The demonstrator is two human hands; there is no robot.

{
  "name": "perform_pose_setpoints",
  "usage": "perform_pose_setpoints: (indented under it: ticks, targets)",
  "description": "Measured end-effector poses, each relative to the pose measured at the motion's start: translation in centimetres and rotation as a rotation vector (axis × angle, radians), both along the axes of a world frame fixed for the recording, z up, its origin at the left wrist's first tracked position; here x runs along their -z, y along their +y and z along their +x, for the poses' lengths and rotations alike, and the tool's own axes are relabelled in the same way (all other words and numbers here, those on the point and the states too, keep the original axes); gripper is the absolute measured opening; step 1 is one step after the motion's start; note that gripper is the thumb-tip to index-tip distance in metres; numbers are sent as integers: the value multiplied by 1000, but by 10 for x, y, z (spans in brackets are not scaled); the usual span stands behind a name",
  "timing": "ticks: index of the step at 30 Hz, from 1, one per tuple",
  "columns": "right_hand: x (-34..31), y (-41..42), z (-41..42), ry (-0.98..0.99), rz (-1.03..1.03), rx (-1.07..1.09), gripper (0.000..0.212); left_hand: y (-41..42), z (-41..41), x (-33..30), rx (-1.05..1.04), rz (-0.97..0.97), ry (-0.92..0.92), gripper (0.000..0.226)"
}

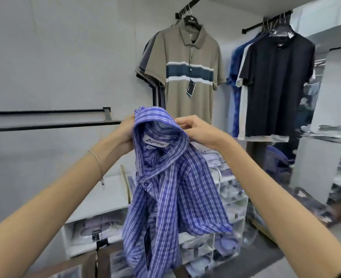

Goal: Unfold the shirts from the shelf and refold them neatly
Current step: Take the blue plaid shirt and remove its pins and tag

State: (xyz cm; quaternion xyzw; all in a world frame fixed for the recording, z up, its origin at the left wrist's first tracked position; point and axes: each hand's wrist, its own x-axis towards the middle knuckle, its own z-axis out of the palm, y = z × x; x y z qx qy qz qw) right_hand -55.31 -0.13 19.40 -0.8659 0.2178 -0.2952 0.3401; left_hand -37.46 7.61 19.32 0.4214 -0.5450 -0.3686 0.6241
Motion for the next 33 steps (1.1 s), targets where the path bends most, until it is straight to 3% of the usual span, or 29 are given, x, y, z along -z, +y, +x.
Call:
perform_pose_setpoints:
  ticks: [4,7,10,12,14,17,18,20,21,23,26,30,33]
  targets:
    - [5,6,-22,-33,7,71,15,-13,-11,11,69,-11,9,37]
    - [5,12,-43,-142,46,154,15,-22,-16,18,50,-29,47,61]
    - [0,16,-71,-342,170,276,13,-30,-22,19,-32,-13,-8,21]
    - [-6,21,-91,-488,262,304,8,-31,-26,22,-48,39,-10,13]
    - [-10,26,-108,-601,355,309,8,-28,-35,23,-36,49,4,17]
    - [-5,33,-117,-686,441,384,38,-17,-55,27,33,72,-101,36]
    - [1,35,-116,-719,443,403,40,-13,-62,31,78,87,-128,41]
    - [16,40,-106,-787,339,480,14,-5,-78,39,222,130,-159,45]
    - [26,44,-100,-789,283,514,4,-1,-87,44,293,158,-172,47]
    - [47,49,-85,-767,201,562,18,3,-104,55,353,224,-165,56]
    - [80,55,-65,-708,216,555,19,2,-121,77,253,279,-155,60]
    - [124,54,-47,-590,420,507,15,-9,-116,128,47,283,-176,38]
    - [154,46,-43,-550,712,524,25,-12,-96,173,18,275,-209,12]
